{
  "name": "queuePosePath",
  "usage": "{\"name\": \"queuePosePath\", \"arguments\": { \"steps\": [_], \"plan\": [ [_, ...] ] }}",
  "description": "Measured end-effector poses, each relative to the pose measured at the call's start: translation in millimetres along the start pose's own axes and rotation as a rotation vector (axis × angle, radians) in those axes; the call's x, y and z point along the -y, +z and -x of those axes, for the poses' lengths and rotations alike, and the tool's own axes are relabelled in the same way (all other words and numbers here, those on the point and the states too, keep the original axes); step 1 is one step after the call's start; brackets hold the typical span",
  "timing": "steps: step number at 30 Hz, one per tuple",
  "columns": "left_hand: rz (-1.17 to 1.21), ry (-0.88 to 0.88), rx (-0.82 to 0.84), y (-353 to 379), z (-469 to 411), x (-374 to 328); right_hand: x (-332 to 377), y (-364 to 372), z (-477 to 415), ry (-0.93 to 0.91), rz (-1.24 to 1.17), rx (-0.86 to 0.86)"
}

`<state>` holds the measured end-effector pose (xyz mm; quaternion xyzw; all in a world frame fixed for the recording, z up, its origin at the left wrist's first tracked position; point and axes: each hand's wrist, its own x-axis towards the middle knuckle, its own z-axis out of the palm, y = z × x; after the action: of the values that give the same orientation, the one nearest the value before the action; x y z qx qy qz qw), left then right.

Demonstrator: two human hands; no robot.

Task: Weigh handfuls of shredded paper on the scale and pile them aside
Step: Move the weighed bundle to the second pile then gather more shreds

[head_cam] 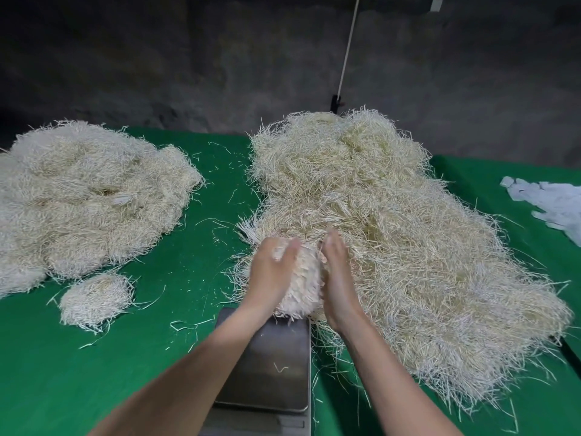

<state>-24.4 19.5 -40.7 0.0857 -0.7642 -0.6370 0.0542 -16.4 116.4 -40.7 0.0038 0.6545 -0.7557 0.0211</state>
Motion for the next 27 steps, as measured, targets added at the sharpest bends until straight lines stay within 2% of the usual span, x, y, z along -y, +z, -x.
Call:
{"name": "queuePosePath", "arguments": {
  "steps": [2,3,5,7,8,9,11,12,14,17,21,23,24,25,26,27],
  "plan": [
    [0.102,-0.098,0.123,4,7,-9,-2,6,-4,-0.039,0.138,-0.014],
    [0.261,-0.186,0.166,2,6,-14,-1,6,-9,-0.006,0.104,-0.075],
    [0.441,-0.261,0.098,-4,5,-11,3,-3,-21,0.145,-0.062,-0.204],
    [0.424,-0.231,0.105,-6,14,-8,0,-8,-30,0.185,-0.161,-0.357],
    [0.443,-0.272,0.151,-2,18,-7,-3,-1,-26,0.124,-0.110,-0.385],
    [0.475,-0.315,0.167,2,21,-9,-10,9,-19,0.003,0.021,-0.394],
    [0.507,-0.319,0.078,7,12,-7,-26,29,0,-0.272,0.426,-0.390],
    [0.499,-0.335,-0.017,8,5,-5,-30,32,7,-0.336,0.565,-0.362],
    [0.434,-0.354,-0.130,9,6,-3,-29,25,6,-0.327,0.730,-0.284],
    [0.353,-0.378,-0.075,11,10,4,-20,11,0,-0.253,0.599,-0.258],
    [0.424,-0.423,-0.062,-2,-1,-2,-24,25,17,-0.214,0.598,-0.183],
    [0.397,-0.407,-0.069,-5,-1,-5,-16,18,16,-0.039,0.352,-0.126],
    [0.396,-0.387,-0.061,-6,-1,-4,-8,11,13,0.080,0.169,-0.125],
    [0.389,-0.383,-0.067,-6,-1,-3,-5,3,12,0.123,0.026,-0.153],
    [0.368,-0.373,-0.076,-7,-1,-2,-4,0,14,0.077,-0.005,-0.167],
    [0.336,-0.344,-0.076,-8,-1,0,-2,3,19,-0.029,0.075,-0.147]
  ]
}}
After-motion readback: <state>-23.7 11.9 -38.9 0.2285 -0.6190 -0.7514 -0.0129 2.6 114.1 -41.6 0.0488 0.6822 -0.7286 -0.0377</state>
